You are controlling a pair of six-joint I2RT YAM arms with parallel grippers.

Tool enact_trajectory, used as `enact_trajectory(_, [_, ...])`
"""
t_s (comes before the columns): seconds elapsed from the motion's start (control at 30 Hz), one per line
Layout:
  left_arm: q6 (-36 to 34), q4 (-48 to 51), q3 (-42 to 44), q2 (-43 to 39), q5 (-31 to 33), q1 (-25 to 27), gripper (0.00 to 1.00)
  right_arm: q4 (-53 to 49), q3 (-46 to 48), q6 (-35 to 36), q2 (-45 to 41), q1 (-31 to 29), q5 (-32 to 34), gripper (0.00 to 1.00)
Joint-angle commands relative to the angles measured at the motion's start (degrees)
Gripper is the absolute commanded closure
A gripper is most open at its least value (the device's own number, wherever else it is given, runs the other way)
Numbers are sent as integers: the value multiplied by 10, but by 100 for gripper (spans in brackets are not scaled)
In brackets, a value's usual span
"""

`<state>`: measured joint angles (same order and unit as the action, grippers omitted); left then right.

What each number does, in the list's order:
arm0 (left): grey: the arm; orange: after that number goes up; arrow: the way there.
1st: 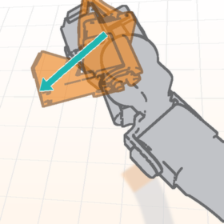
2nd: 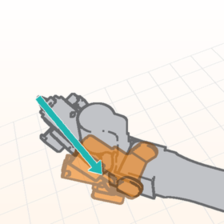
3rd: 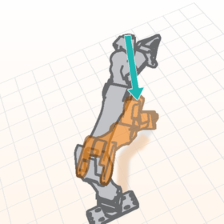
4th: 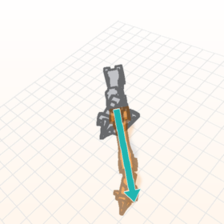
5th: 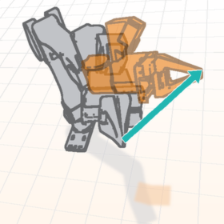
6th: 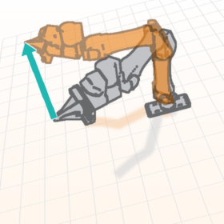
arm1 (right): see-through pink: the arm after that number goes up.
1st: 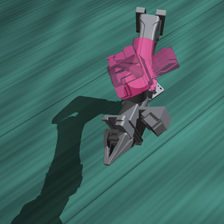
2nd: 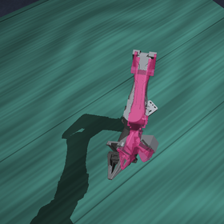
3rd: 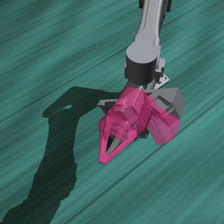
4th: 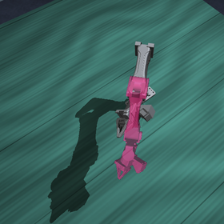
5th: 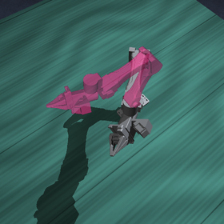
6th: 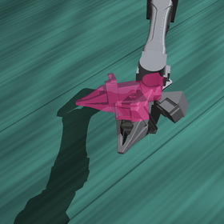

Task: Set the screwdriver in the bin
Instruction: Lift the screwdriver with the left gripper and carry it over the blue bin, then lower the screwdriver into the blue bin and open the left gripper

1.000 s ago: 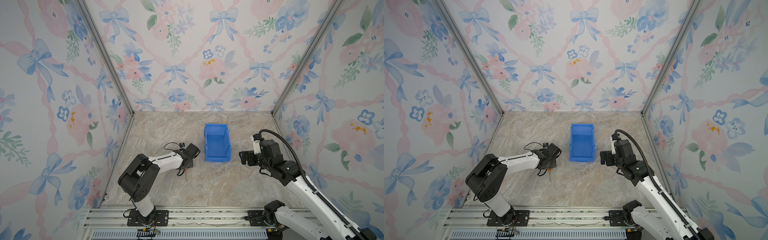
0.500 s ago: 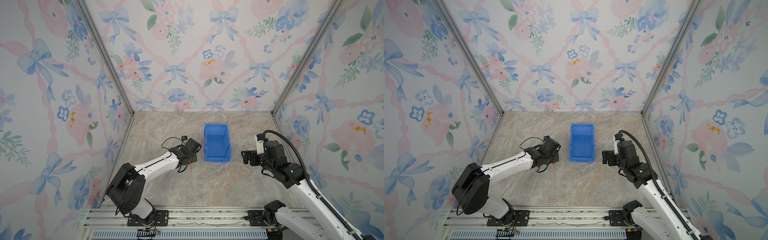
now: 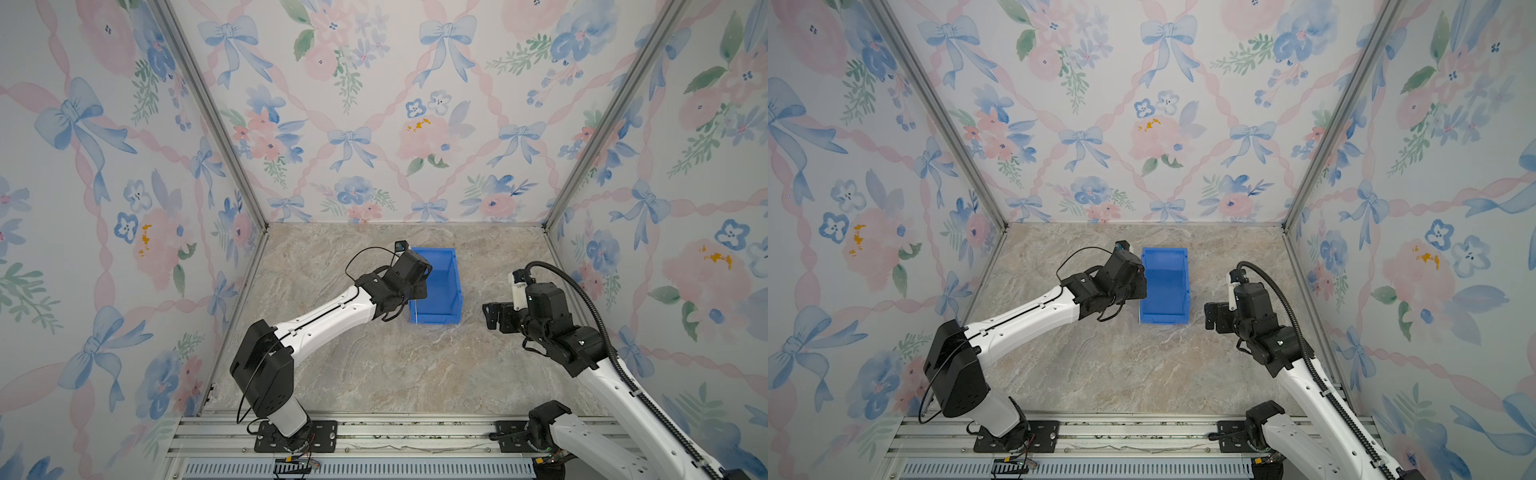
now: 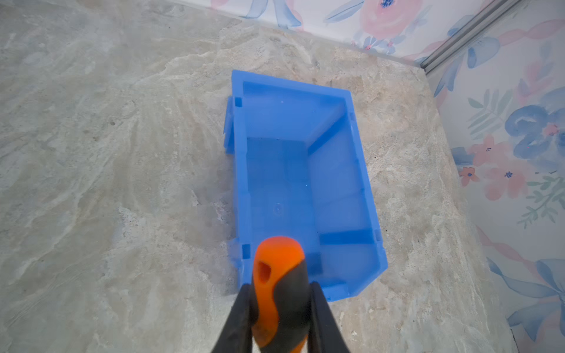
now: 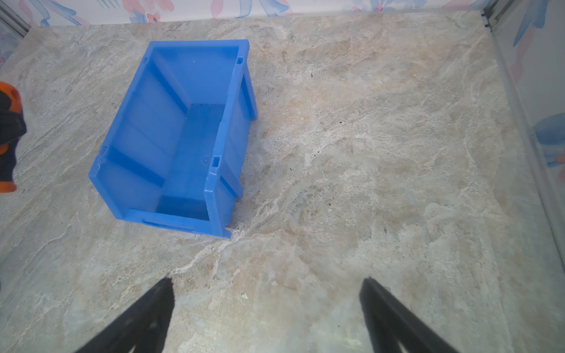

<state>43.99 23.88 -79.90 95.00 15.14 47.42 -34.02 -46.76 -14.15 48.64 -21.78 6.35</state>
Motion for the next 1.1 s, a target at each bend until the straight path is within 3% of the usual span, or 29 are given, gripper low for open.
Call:
enact_trajectory(0.0, [-19, 5, -48, 50, -2, 8, 100, -5, 6, -8, -2, 6, -6, 3])
enact_trajectory(0.4, [-38, 5, -194, 205, 28, 8, 100, -14, 2, -3, -9, 9, -3, 3])
enact_trajectory(1.07, [-40, 4, -300, 364, 42, -24, 100, -27, -3, -1, -13, 10, -2, 3])
